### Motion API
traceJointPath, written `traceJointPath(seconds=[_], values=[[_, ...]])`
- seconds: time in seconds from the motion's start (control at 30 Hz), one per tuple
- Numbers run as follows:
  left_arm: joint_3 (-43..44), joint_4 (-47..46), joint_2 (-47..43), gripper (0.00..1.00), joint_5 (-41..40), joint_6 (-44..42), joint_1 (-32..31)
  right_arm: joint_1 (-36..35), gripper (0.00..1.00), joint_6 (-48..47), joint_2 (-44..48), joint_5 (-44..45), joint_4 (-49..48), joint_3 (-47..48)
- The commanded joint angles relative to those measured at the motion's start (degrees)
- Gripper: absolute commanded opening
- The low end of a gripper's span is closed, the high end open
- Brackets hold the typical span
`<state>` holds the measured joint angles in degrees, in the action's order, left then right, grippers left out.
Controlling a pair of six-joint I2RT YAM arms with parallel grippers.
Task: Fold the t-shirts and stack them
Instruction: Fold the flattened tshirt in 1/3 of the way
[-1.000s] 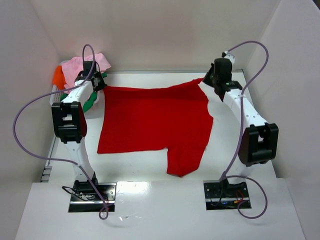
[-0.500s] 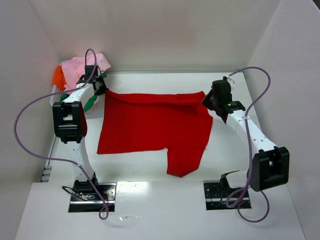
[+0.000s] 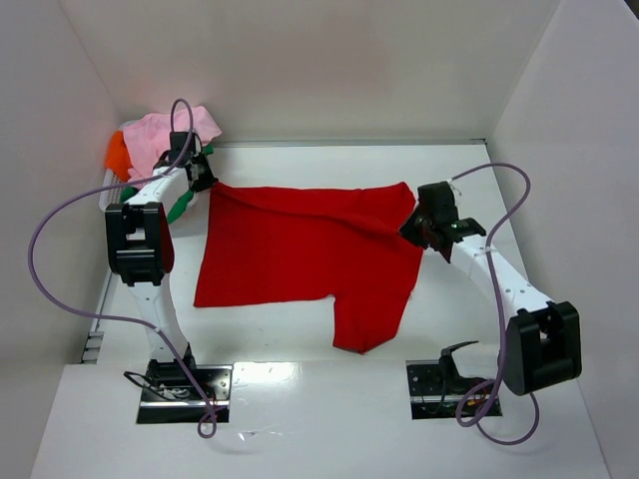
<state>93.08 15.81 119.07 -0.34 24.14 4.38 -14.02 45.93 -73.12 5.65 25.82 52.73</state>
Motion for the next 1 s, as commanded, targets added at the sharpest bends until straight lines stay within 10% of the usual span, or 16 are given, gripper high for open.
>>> traceJointPath(seconds=[0.0, 0.97], values=[[-0.2, -1.4, -0.5, 0.0, -0.9, -0.8, 0.6, -0.4, 0.0, 1.2, -0.8, -0.7, 0.5, -0.8], [-10.8, -0.9, -3.7, 0.0, -0.6, -0.1, 1.2, -0.4, 0.0, 1.3, -7.4, 1.5, -0.2, -3.0]])
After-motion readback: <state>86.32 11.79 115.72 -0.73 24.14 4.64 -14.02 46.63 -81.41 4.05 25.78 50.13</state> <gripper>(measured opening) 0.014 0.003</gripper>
